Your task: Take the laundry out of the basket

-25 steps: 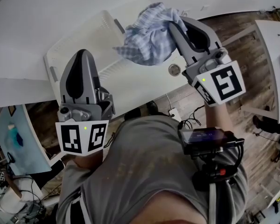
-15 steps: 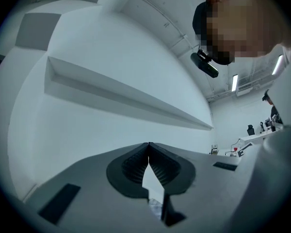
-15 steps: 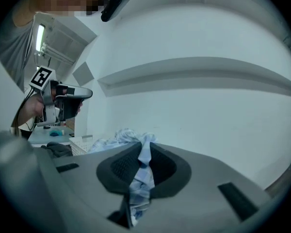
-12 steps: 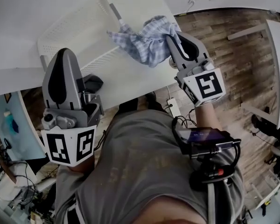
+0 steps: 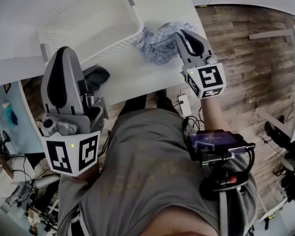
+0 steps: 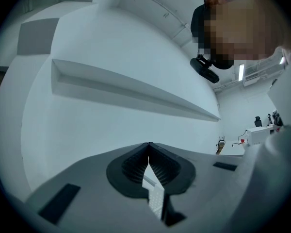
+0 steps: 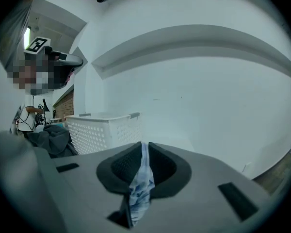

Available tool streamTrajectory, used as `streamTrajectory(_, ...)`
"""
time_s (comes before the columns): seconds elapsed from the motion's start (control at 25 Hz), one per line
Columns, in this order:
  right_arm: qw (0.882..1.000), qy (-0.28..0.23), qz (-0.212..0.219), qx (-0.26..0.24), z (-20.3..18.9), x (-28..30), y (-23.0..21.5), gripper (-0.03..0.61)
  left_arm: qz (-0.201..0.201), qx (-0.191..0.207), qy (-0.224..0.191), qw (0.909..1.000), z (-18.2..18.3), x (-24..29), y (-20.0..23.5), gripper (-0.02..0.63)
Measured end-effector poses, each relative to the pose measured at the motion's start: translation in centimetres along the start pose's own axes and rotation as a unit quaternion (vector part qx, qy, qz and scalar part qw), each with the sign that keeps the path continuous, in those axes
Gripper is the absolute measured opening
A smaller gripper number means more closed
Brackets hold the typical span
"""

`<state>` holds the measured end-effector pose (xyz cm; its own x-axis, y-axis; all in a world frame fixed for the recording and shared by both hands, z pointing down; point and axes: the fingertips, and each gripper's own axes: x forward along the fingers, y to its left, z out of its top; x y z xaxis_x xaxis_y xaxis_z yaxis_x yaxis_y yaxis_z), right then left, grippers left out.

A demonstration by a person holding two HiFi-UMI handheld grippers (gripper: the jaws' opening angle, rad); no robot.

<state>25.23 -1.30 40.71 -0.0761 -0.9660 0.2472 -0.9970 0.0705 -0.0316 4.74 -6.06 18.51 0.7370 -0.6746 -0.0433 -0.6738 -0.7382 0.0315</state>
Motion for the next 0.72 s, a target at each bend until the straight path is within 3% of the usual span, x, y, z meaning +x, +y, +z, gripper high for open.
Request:
streamTrajectory(0.16, 1.0, 0.009, 0.013, 0.003, -0.6, 0.9, 0.7, 0.054, 0.003, 0.0, 0.005, 1.0, -0.5, 0.0, -0.1, 0.009)
streamTrajectory(0.4, 0.999, 0.023, 0.046, -0.005, 0.3, 1.1, 2.2, 0.159, 0.004, -0.007, -0.002, 1.0, -0.2, -0.1, 0.0, 0.009)
streamTrajectory(0.6, 0.997, -0.027, 0.067, 0.038, 4.5, 0.2, 2.9, 0.167, 0.007, -0.016, -0.018, 0.9997, -0.1, -0.1, 0.8, 0.009)
streamTrajectory(0.72, 0.995, -0.058, 0.075, 0.039, 8.0, -0.4, 4.0, 0.159, 0.007, -0.017, -0.023, 0.9996, 0.0, -0.1, 1.0, 0.009)
